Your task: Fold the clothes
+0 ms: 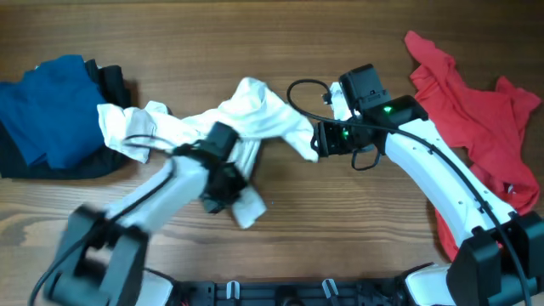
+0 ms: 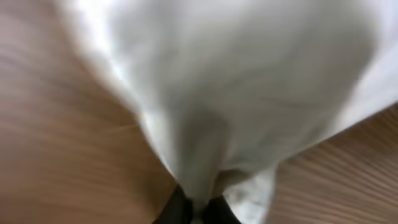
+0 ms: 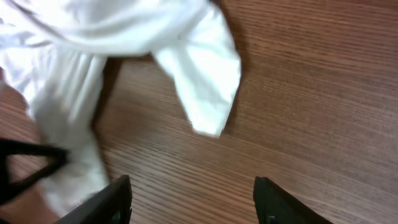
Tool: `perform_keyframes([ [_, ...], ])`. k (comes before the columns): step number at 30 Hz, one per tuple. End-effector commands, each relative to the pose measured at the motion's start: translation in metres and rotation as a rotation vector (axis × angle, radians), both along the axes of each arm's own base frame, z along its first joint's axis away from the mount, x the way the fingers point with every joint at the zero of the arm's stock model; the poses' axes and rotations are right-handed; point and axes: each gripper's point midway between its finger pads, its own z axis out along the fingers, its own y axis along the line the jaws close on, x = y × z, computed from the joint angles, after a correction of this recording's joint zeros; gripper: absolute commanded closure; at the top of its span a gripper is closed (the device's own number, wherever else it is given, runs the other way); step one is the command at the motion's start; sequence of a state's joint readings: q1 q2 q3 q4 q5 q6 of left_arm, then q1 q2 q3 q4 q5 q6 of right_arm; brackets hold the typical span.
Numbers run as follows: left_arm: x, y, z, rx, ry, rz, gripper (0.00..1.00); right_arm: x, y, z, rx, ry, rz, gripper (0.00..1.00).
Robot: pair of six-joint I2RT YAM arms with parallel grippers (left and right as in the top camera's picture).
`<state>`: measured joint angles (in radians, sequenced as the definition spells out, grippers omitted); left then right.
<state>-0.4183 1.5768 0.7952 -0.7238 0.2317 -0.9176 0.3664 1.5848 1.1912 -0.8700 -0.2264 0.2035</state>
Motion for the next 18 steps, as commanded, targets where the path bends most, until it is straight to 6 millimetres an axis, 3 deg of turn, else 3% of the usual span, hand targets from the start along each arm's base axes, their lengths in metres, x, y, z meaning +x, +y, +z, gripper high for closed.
perform_keyframes([
  [1, 0.008, 0.053, 0.037, 0.127, -0.136, 0.075, 0.96, -0.004, -0.001, -0.030, -0.050, 0.056, 0.041, 0.46],
  [4, 0.011, 0.081, 0.064, 0.169, -0.230, 0.146, 0.96, -0.007, 0.007, -0.046, -0.066, 0.081, 0.097, 0.46],
  [9, 0.017, 0.087, 0.092, 0.137, -0.353, 0.173, 0.96, -0.020, 0.033, -0.078, -0.061, 0.146, 0.209, 0.42],
  [13, 0.015, 0.087, 0.094, 0.136, -0.357, 0.173, 0.96, -0.026, 0.055, -0.095, -0.056, 0.157, 0.255, 0.33],
  [18, 0.013, 0.088, 0.092, 0.139, -0.347, 0.172, 0.96, -0.026, 0.077, -0.101, -0.040, 0.118, 0.306, 0.27],
])
